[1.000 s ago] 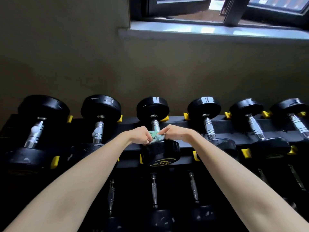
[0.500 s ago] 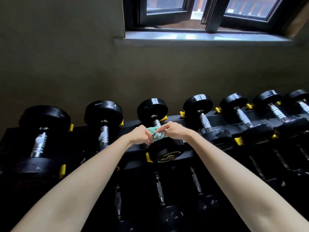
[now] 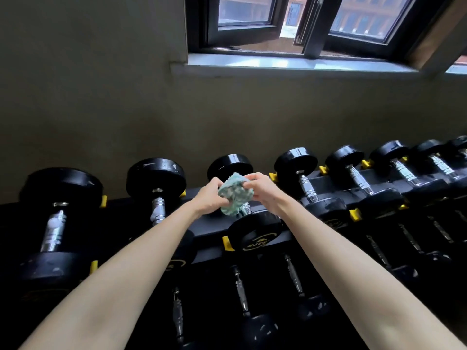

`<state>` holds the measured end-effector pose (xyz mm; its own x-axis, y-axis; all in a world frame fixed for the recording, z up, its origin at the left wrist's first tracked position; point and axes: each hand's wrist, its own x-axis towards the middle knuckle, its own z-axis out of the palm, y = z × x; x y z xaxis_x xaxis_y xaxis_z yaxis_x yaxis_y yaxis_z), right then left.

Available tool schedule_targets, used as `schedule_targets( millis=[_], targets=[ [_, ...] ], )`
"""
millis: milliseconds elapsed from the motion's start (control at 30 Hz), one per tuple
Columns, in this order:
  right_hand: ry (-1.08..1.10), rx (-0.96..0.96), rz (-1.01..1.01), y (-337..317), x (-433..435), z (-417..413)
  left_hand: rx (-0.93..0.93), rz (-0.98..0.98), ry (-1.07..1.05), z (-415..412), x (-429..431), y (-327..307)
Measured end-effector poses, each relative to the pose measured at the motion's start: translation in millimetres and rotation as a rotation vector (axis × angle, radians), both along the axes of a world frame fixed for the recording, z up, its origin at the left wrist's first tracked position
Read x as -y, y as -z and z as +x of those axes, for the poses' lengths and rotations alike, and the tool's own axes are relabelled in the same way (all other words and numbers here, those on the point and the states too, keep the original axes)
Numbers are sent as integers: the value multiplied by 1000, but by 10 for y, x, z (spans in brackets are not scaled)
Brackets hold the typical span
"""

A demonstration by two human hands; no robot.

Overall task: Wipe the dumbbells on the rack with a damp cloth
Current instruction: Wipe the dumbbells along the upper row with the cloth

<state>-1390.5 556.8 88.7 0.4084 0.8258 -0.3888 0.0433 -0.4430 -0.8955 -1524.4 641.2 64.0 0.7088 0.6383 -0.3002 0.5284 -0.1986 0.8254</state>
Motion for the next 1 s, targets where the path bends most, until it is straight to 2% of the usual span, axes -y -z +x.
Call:
schedule_targets(
  millis=[100, 167, 267, 367, 567, 667, 733, 833, 933, 1000],
  targets=[
    [175, 185, 26, 114, -171, 88, 114, 65, -228, 131, -116, 30],
    [226, 322, 62, 170, -307, 167, 181, 118, -316, 256, -260, 28],
    [280, 423, 157, 180, -504, 260, 204, 215, -406, 485, -495, 11],
    [296, 531, 186, 273, -702, 340, 150, 275, -456, 688, -704, 76],
    [76, 685, -25, 479, -898, 167, -65, 268, -509, 623, -789, 366],
    [-16, 681, -36, 600, -890, -24, -212, 217, -485, 476, -758, 454],
    [-105, 673, -125, 715, -837, -104, -344, 191, -438, 362, -740, 503],
    [-165, 578, -175, 835, -692, -151, -469, 148, -383, 226, -685, 556],
    [-167, 486, -183, 826, -605, -86, -501, 107, -332, 198, -624, 488],
    [-112, 405, -229, 761, -567, -2, -448, 55, -310, 222, -597, 381]
  ],
)
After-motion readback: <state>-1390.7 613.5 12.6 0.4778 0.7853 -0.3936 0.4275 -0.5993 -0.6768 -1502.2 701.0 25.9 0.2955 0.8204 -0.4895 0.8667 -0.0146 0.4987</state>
